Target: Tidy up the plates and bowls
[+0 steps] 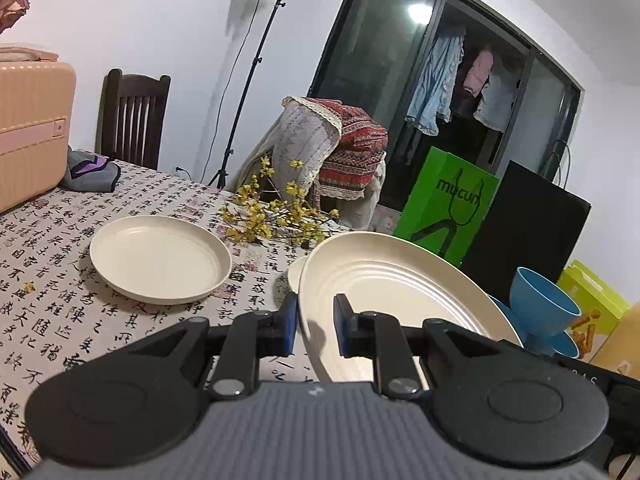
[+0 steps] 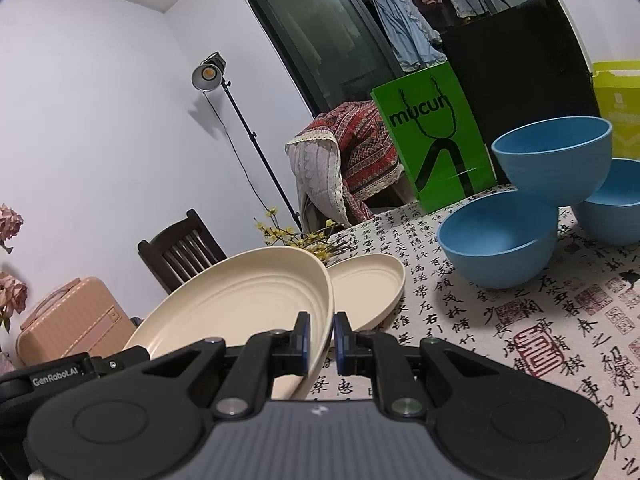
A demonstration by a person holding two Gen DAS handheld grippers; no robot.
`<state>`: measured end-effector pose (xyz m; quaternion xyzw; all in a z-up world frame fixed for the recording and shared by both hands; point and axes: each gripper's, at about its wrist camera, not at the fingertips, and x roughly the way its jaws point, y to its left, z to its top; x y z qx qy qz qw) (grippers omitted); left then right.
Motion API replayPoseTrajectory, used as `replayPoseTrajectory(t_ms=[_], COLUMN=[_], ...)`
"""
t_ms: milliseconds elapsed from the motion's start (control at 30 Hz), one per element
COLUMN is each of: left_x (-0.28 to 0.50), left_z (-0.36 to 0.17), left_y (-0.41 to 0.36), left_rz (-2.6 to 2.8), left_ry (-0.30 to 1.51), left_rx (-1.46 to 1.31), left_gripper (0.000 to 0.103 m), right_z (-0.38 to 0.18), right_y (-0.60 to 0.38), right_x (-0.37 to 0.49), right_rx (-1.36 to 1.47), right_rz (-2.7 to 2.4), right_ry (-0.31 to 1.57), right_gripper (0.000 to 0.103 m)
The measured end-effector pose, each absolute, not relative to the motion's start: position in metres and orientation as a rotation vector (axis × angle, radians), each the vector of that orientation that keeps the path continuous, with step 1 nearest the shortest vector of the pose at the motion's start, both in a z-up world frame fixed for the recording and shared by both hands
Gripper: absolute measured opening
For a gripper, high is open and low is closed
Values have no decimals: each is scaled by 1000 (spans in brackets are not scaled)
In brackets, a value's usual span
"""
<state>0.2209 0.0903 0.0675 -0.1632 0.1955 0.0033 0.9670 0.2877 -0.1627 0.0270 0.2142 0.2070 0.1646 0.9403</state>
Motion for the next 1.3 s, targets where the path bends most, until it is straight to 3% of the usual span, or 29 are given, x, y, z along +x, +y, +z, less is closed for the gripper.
replayPoseTrajectory(t_ms=[1300], left_x=[182], left_z=[54], left_y=[69], left_rz=[-129], left_ry=[358], left_rx=[-358], left_gripper=[19], right_z=[14], right_y=[-201], right_x=[241], right_rx=[469], right_rz=[291], right_ry=[372], right_gripper=[12])
